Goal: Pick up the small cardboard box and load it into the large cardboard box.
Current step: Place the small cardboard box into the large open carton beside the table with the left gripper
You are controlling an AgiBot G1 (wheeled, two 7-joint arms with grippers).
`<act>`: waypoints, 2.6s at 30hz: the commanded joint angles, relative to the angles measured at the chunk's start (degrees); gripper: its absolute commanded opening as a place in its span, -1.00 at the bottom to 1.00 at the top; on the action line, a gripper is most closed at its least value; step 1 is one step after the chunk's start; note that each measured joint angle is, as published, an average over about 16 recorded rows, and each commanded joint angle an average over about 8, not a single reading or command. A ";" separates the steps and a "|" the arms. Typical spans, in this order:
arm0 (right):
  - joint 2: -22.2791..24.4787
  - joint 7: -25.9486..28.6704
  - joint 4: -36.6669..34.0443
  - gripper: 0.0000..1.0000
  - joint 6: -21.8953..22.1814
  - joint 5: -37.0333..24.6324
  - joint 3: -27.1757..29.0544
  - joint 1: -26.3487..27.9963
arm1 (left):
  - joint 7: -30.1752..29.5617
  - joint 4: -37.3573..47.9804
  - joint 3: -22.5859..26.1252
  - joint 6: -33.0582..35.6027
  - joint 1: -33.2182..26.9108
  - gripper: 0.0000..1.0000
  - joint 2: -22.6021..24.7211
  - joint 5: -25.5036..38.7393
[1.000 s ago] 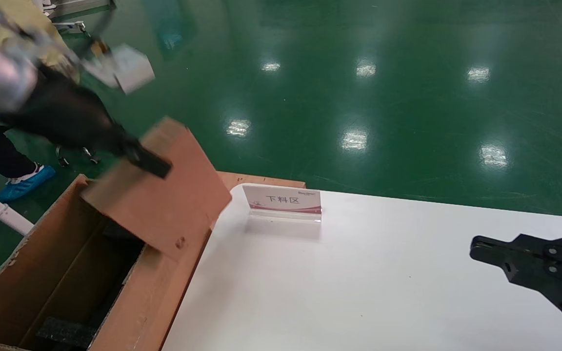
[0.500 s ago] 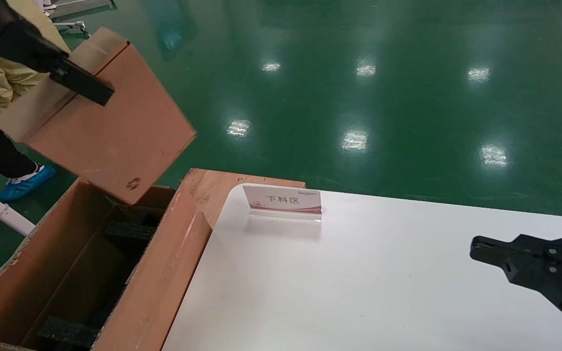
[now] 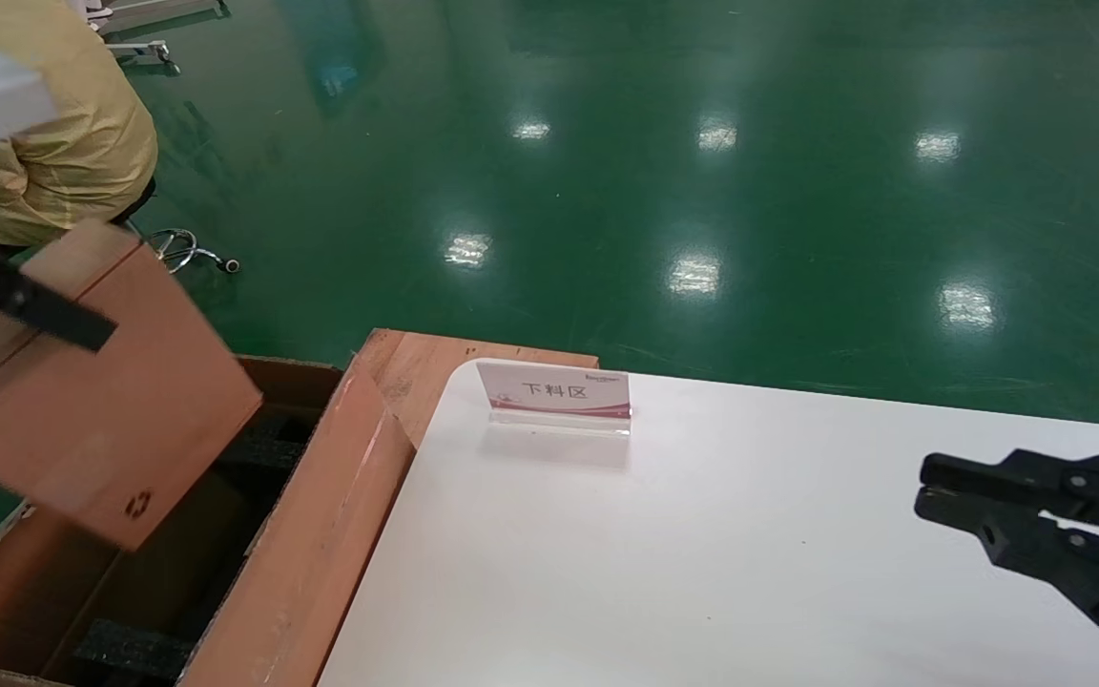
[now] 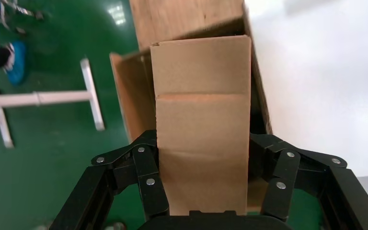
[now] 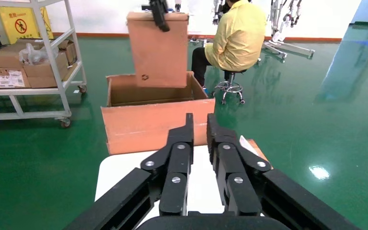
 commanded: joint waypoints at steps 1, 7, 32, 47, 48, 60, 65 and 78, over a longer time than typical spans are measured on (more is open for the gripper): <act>0.00 0.00 0.00 1.00 0.00 0.00 -0.01 0.00 | -0.62 -0.36 1.50 0.03 -0.64 -1.00 -1.00 0.03; 0.01 -0.01 0.00 1.00 0.01 0.02 -0.03 0.01 | -0.12 -0.97 1.04 -0.17 -0.22 -1.00 -6.14 3.21; 0.04 -0.05 0.00 1.00 0.05 0.07 -0.11 0.02 | 5.23 0.80 -2.15 -4.15 9.05 -1.00 -20.09 10.42; 0.06 -0.08 0.00 1.00 0.07 0.11 -0.16 0.03 | 6.18 0.58 -1.39 -4.84 11.46 -1.00 -21.68 14.19; 0.07 -0.08 0.00 1.00 0.07 0.11 -0.16 0.04 | 6.21 0.57 -1.34 -4.91 11.57 -1.00 -21.74 14.36; 0.08 -0.10 0.00 1.00 0.08 0.13 -0.20 0.04 | 6.99 0.53 -1.08 -7.01 13.20 -1.00 -21.80 16.27; 0.09 -0.11 0.00 1.00 0.09 0.15 -0.21 0.05 | 7.74 0.73 -1.25 -8.42 13.73 -1.00 -21.78 16.88; 0.10 -0.13 0.00 1.00 0.11 0.17 -0.25 0.06 | 9.54 2.05 -1.40 -11.55 15.03 -1.00 -21.64 17.85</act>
